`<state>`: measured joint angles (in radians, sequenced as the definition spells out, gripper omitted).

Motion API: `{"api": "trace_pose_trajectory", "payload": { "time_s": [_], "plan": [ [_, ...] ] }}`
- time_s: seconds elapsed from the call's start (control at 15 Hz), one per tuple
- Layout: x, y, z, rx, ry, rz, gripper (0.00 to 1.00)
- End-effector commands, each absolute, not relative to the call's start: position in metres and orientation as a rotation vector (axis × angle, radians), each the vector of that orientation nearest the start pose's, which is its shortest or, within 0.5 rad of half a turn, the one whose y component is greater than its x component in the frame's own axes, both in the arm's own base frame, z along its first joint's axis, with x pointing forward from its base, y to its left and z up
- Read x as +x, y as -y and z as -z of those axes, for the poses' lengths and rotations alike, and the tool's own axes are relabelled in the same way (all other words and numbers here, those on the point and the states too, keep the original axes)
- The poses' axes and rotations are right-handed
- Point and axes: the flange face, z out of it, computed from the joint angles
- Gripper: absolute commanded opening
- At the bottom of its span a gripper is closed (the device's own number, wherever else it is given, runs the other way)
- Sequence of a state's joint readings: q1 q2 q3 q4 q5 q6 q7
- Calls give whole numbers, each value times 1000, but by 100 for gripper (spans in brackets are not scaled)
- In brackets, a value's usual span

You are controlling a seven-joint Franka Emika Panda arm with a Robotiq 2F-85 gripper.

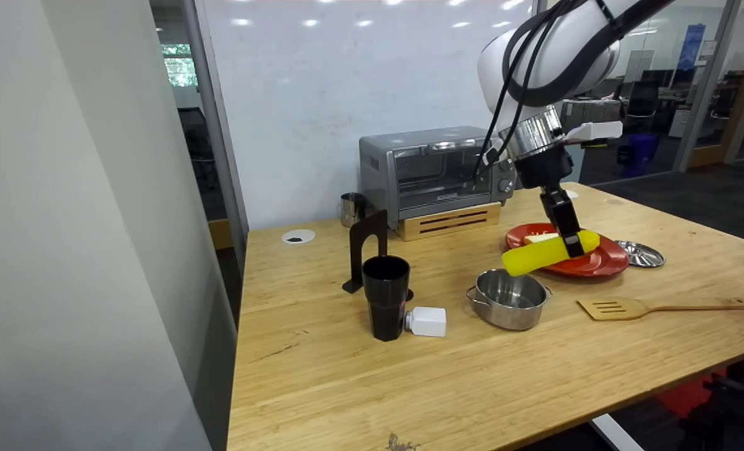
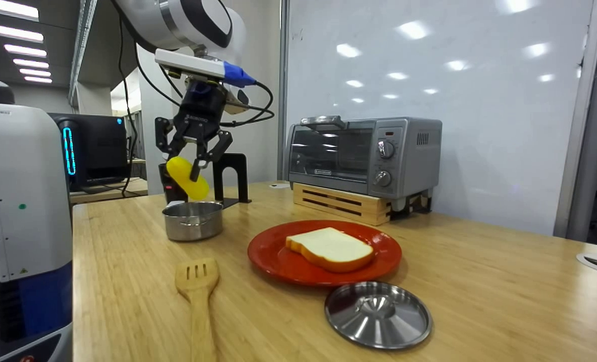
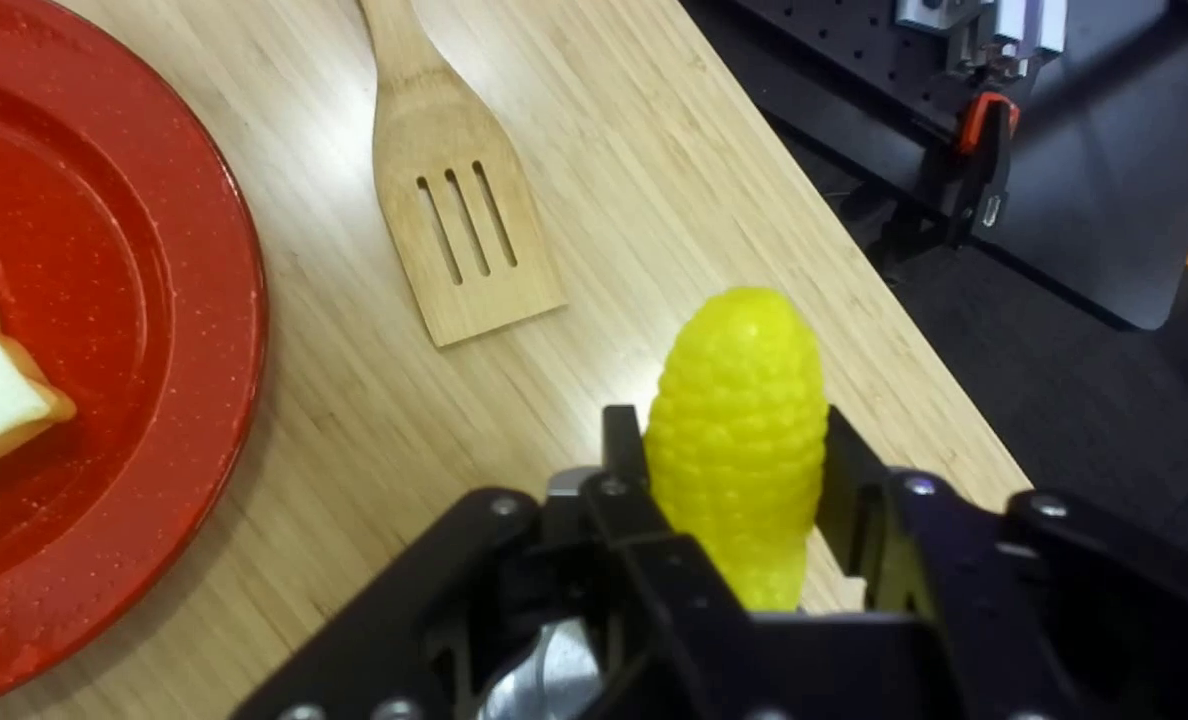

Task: Take the banana toy from the red plate, place it in the pot, and then cover the pot with the lid

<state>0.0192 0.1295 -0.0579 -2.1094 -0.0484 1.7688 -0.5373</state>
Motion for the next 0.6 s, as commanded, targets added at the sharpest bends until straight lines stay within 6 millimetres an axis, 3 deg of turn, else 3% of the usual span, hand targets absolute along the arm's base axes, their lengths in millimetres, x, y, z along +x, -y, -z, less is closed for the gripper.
{"api": "trace_pose_trajectory", "payload": {
  "time_s": [0.0, 0.53],
  "plan": [
    [517, 21, -317, -2852, 822, -762, 18],
    [523, 13, -296, -2859, 897, -819, 18]
  ]
}}
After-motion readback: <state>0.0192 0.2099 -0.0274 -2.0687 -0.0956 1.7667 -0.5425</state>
